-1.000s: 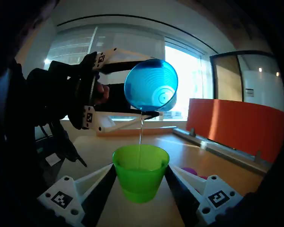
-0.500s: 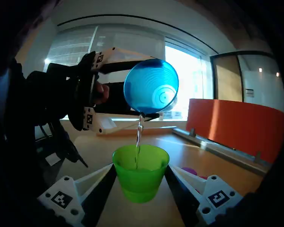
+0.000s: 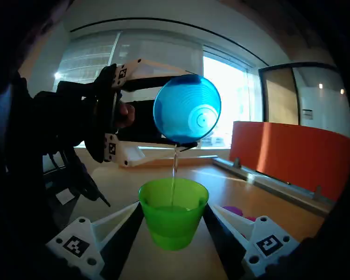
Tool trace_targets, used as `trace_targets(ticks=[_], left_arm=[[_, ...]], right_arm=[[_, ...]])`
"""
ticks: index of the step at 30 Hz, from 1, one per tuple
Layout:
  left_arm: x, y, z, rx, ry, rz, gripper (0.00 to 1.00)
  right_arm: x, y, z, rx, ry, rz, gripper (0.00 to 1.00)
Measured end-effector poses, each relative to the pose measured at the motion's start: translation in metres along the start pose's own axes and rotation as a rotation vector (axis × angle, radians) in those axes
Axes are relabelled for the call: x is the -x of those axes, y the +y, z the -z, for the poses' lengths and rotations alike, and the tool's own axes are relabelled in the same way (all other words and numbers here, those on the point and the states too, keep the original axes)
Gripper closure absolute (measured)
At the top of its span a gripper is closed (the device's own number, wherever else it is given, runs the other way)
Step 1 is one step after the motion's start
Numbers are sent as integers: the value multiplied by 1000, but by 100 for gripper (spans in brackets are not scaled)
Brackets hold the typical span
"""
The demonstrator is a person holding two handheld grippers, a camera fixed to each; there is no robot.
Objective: Pour water
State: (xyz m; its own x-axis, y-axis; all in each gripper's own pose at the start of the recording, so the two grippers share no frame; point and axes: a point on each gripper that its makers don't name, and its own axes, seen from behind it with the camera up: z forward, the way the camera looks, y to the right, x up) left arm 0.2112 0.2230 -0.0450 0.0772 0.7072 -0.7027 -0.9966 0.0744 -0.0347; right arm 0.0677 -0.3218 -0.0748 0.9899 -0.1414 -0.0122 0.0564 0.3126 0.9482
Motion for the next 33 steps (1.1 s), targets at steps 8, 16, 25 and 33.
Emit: trace_targets(ticks=[8, 16, 25, 33], left_arm=[[0, 1, -1, -1, 3, -29, 14], [0, -1, -1, -6, 5, -44, 14], [1, 0, -2, -12, 4, -70, 14], [2, -3, -3, -21, 4, -93, 14]], right_arm=[[0, 1, 0, 4, 0, 1, 12], [0, 2, -1, 8, 1, 0, 12], [0, 5, -1, 13, 1, 2, 12], [-2, 6, -1, 16, 4, 2, 12]])
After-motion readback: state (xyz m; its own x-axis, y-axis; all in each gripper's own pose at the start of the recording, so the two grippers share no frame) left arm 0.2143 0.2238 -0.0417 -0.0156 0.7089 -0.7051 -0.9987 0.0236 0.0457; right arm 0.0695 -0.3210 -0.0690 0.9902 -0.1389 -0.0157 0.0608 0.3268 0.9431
